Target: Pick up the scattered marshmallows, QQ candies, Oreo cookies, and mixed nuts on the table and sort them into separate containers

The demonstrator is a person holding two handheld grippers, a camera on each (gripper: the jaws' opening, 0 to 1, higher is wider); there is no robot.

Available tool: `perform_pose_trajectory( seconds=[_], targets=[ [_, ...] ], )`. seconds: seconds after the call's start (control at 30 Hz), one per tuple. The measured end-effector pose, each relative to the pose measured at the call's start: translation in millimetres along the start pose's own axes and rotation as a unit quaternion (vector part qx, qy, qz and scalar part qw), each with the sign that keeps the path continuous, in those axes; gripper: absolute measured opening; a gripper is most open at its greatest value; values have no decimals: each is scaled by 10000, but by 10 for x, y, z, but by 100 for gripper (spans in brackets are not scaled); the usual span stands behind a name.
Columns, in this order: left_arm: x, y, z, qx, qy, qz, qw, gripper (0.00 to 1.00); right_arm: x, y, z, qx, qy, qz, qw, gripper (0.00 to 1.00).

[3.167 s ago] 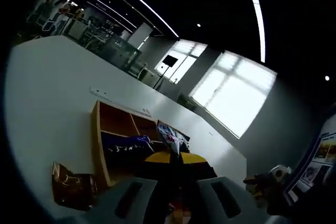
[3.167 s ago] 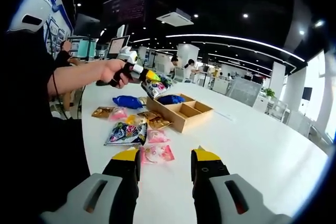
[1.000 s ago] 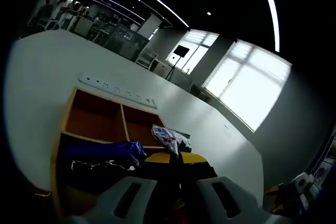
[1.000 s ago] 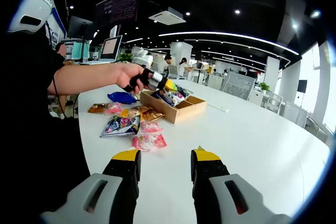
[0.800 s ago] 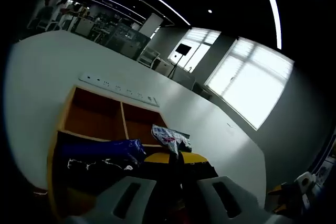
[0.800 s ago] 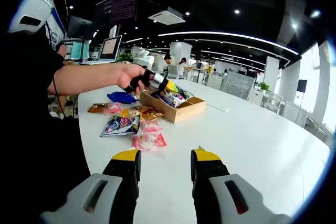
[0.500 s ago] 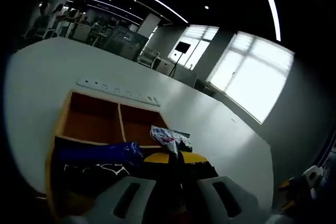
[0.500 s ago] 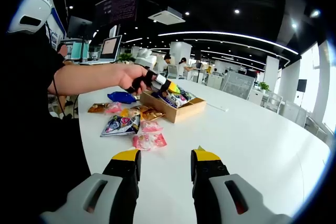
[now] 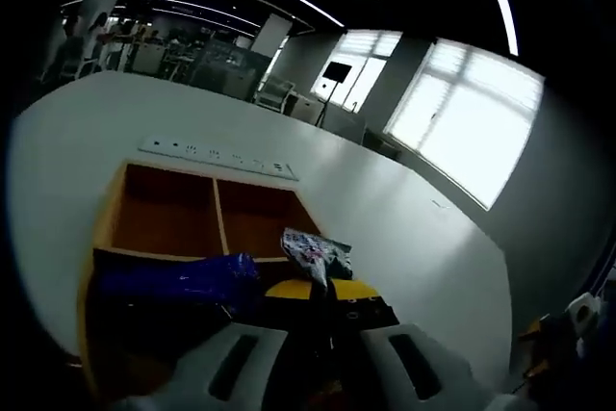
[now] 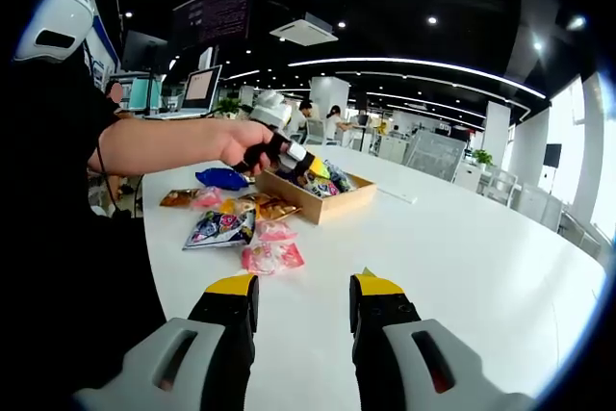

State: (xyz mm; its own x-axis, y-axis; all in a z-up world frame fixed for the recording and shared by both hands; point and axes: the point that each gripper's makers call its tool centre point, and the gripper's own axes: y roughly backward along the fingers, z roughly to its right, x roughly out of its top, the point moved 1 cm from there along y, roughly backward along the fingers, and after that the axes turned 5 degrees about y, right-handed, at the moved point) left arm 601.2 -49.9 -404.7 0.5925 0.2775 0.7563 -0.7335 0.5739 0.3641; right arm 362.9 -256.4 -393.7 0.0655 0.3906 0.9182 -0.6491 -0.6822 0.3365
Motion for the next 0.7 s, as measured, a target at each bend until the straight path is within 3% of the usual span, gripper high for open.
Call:
perform_pose_trajectory(
  seconds=[0.27, 0.7],
  targets=[
    [-81, 20, -3, 377, -349, -11, 9987, 8, 11, -16, -12, 19, 13, 8, 10000, 34],
    [-165, 14, -5, 590, -1049, -176, 9926, 9, 27, -47, -21, 37, 32, -4, 10000, 34]
  ],
)
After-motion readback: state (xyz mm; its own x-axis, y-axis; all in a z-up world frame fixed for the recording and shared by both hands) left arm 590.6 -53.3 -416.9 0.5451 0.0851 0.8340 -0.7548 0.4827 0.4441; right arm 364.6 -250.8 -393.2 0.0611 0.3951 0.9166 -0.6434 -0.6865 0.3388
